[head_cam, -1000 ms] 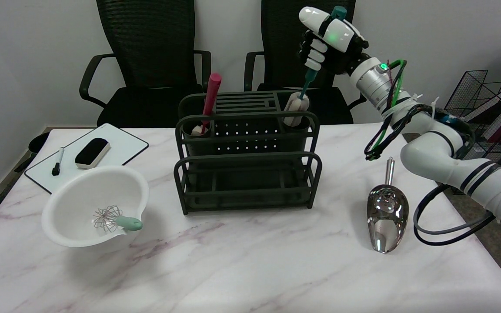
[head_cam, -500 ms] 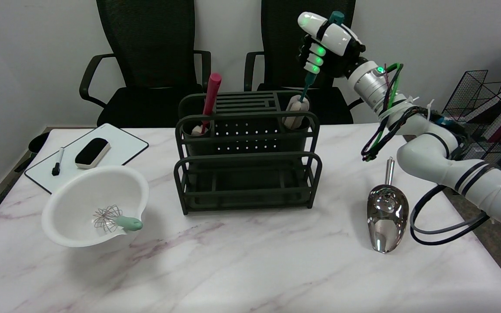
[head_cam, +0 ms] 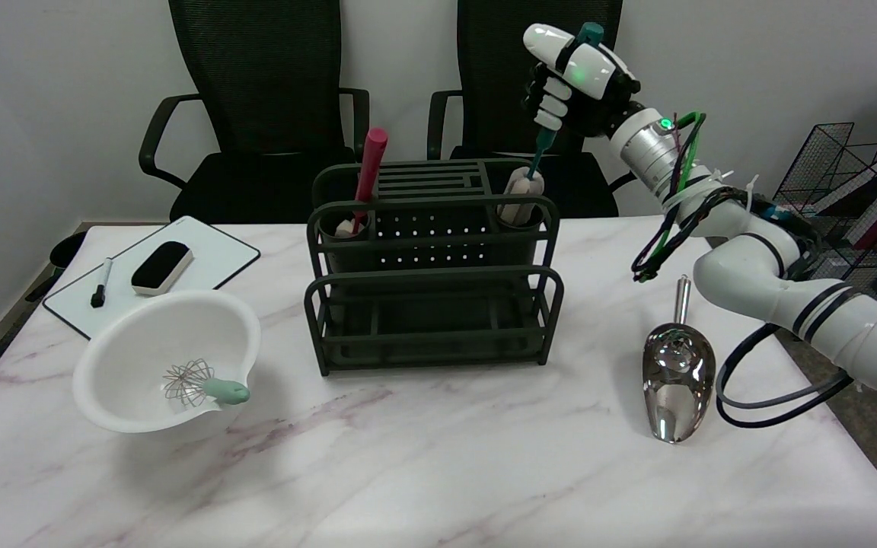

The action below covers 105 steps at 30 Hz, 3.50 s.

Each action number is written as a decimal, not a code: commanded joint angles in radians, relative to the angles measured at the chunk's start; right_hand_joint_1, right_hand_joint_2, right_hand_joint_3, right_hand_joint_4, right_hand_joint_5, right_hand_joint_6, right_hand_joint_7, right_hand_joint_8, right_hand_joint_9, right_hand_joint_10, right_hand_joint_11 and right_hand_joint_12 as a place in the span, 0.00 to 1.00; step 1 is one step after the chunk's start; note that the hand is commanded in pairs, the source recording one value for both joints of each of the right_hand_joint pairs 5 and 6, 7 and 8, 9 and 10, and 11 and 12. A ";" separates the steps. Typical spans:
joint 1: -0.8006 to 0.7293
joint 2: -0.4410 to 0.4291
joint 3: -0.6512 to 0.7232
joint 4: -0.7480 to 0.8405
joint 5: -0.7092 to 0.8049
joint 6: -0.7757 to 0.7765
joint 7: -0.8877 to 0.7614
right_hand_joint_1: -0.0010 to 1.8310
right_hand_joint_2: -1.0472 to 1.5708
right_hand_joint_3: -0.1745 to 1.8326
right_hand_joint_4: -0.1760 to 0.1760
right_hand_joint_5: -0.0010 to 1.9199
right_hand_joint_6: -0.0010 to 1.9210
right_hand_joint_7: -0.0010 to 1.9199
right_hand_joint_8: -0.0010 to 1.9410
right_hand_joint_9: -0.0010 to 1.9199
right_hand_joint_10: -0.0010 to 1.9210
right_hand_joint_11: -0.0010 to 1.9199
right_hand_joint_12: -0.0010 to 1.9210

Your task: Place the blue sponge bottle brush into the kitchen storage rack.

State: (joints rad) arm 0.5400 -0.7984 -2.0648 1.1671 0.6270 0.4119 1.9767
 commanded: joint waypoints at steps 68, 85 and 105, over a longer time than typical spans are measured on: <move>-0.144 -0.032 0.092 -0.044 0.003 0.152 -0.002 0.64 0.67 0.64 0.50 0.22 0.22 0.55 0.54 0.52 0.52 0.57 0.57; -0.313 -0.028 0.341 -0.009 0.004 0.298 -0.009 0.62 0.69 0.64 0.50 0.28 0.28 0.56 0.55 0.47 0.47 0.50 0.50; -0.674 -0.098 0.513 -0.214 0.219 0.710 -0.116 0.47 0.91 0.55 0.50 0.71 0.71 0.92 0.91 0.88 0.88 0.78 0.78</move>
State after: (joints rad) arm 0.1292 -0.8408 -1.6372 1.0981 0.6671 0.7644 1.9395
